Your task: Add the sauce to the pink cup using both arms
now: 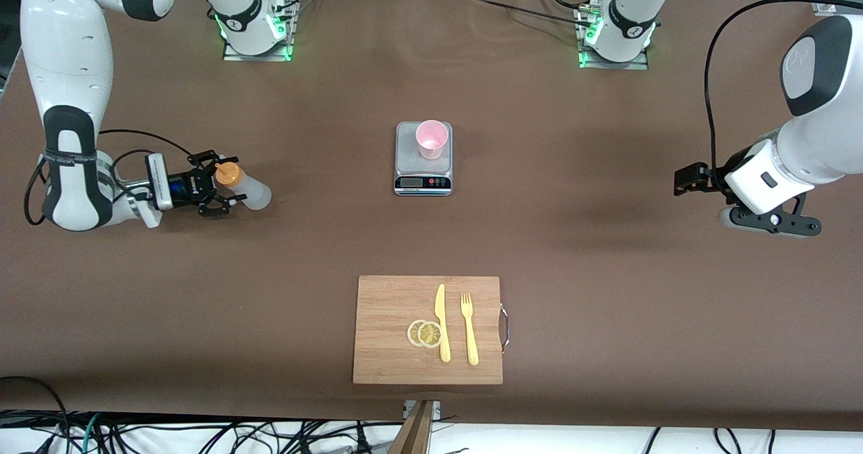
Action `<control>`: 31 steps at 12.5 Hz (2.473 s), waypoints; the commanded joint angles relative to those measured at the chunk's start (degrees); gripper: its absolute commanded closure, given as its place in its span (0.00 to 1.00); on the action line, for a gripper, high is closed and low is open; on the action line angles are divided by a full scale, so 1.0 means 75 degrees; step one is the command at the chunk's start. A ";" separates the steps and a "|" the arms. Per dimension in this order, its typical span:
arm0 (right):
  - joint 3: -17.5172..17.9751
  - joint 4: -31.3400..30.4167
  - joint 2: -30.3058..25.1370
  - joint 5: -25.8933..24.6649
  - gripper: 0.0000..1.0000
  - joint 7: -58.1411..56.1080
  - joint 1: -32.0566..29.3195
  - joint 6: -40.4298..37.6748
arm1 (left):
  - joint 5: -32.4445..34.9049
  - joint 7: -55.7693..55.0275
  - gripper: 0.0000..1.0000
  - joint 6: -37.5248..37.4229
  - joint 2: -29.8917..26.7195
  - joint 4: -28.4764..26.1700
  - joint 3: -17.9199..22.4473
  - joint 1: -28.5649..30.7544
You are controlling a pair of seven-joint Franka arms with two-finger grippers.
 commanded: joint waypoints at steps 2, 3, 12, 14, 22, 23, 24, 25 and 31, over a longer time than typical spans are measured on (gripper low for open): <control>-0.0405 0.0282 -0.0109 -0.0563 0.00 0.0660 -0.0062 -0.0389 | 0.0058 0.0118 0.00 -0.0166 0.0054 0.0178 0.0030 -0.0049; -0.0685 0.0352 -0.0260 -0.0714 0.00 0.1138 0.0019 -0.0599 | 0.0058 0.0118 0.00 -0.0154 0.0054 0.0189 0.0030 -0.0049; -0.1871 0.3784 -0.0472 -0.1431 0.00 0.7535 0.0090 -0.2570 | 0.0058 0.0118 0.00 -0.0154 0.0054 0.0189 0.0030 -0.0037; -0.1918 0.4020 -0.0763 -0.1687 0.00 0.8277 0.0463 -0.2466 | 0.0058 0.0118 0.00 -0.0154 0.0054 0.0189 0.0030 -0.0037; -0.1445 0.3555 -0.2658 -0.4057 0.00 1.2032 0.1884 -0.1495 | 0.0058 0.0118 0.00 -0.0166 0.0054 0.0189 0.0030 -0.0049; -0.0626 0.3401 -0.3163 -0.5030 0.00 1.2667 0.1802 -0.1341 | 0.0058 0.0118 0.00 -0.0154 0.0054 0.0189 0.0030 -0.0049; -0.0049 0.3295 -0.3574 -0.6038 0.00 1.3115 0.1743 -0.1293 | 0.0058 0.0118 0.00 -0.0166 0.0054 0.0189 0.0030 -0.0049; 0.0340 0.3097 -0.3949 -0.6814 0.00 1.3421 0.1720 -0.1165 | 0.0058 0.0118 0.00 -0.0154 0.0054 0.0189 0.0030 -0.0049; 0.2558 -0.1050 -0.7197 -0.8345 0.00 1.7362 -0.0050 0.2172 | 0.0058 0.0118 0.00 -0.0154 0.0054 0.0189 0.0030 -0.0049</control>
